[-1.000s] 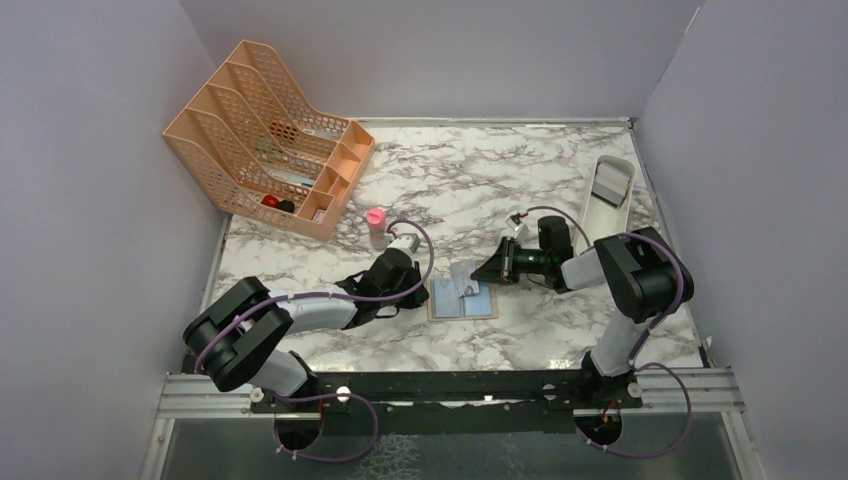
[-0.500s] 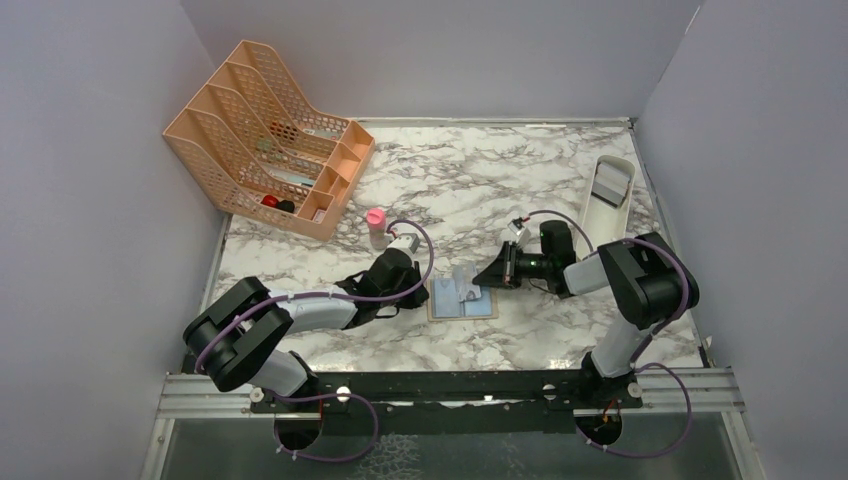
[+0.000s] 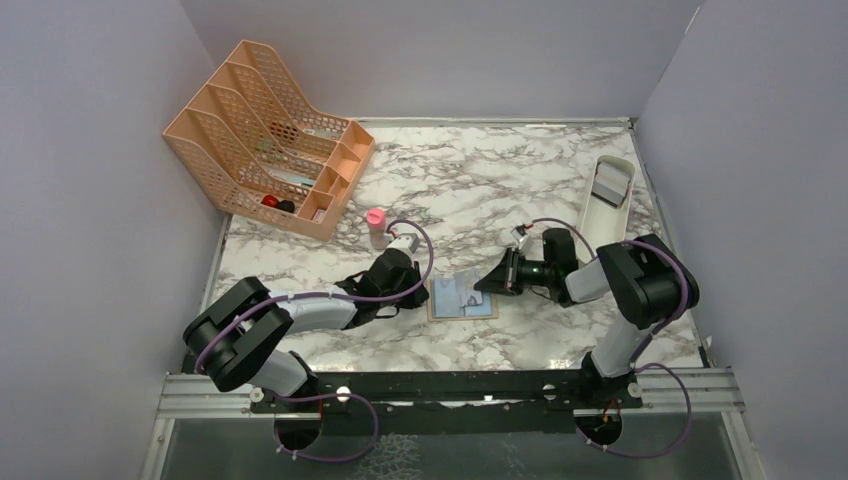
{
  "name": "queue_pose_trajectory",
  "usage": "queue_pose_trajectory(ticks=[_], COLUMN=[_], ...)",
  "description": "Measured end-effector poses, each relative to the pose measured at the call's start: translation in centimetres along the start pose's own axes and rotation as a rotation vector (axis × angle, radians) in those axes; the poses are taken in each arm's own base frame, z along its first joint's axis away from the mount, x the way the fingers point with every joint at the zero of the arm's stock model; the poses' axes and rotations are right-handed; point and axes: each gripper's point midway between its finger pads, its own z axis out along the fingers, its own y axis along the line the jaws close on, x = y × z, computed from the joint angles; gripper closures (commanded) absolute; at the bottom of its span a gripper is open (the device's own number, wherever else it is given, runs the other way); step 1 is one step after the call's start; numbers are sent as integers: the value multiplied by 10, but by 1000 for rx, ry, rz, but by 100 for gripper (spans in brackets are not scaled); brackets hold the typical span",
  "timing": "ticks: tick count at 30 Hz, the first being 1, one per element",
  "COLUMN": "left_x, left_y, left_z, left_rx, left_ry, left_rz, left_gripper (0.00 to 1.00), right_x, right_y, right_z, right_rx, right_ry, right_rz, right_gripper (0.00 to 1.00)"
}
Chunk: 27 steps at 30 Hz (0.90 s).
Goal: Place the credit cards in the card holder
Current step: Insert the credit card into the card holder.
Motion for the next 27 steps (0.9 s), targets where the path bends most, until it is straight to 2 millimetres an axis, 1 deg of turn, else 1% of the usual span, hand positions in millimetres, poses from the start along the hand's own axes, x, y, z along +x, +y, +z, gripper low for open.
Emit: queue_pose_trajectory(ticks=[3,11,20,27], left_x=[0,0,1,1], left_y=[0,0,0,0], left_z=[0,0,-1,-1], left_rx=[0,2,2,3], left_ry=[0,1,1,0], left_rz=[0,-2,-5,-5], left_gripper=[86,86,86,86], right_x=[4,13,14,15], right_y=[1,4,3,2], right_z=[1,12,12,5], right_rx=[-3,-20,-14,48], right_ry=[-3,12,1,-26], right_rz=[6,15,25,51], right_gripper=[99,99,99,99])
